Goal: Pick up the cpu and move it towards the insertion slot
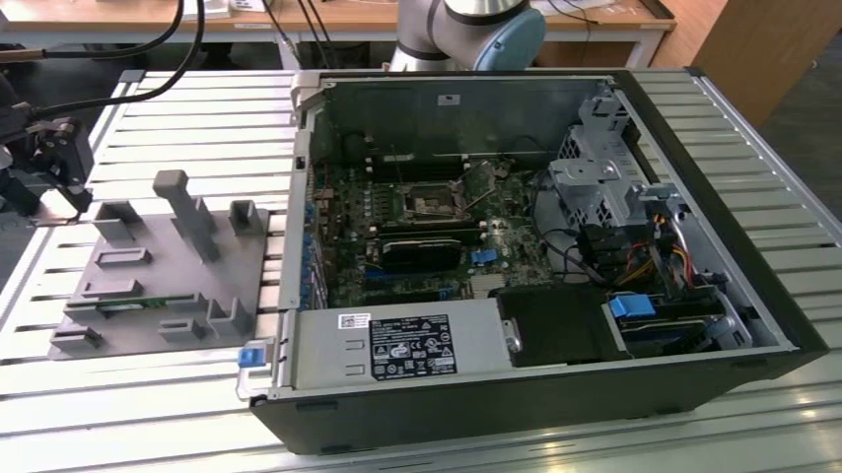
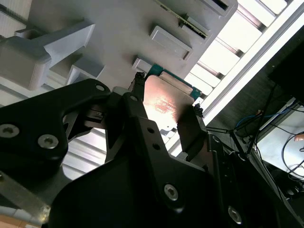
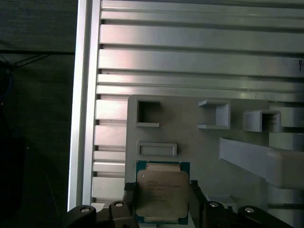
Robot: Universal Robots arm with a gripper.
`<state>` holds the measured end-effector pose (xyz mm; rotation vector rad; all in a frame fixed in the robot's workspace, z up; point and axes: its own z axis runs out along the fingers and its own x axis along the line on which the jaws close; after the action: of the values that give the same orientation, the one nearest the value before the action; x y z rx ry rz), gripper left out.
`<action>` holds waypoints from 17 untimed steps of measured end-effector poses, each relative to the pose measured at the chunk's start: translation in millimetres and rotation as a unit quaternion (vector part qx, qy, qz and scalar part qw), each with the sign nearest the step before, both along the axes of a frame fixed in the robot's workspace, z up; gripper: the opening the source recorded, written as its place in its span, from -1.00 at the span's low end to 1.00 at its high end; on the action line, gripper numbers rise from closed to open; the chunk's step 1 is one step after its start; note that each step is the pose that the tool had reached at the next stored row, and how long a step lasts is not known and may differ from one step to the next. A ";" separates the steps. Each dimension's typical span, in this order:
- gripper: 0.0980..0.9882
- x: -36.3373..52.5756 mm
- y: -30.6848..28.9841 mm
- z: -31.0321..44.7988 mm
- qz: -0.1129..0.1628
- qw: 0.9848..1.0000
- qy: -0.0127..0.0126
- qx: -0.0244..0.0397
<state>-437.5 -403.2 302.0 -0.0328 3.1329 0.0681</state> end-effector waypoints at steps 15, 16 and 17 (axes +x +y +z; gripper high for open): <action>-0.04 0.0 0.0 3.3 0.000 1.000 0.000 0.000; -0.04 0.0 0.0 3.5 0.000 1.000 0.000 0.000; -0.04 0.0 0.0 3.7 0.000 1.000 0.000 0.000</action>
<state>-437.5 -403.2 305.7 -0.0327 3.1331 0.0684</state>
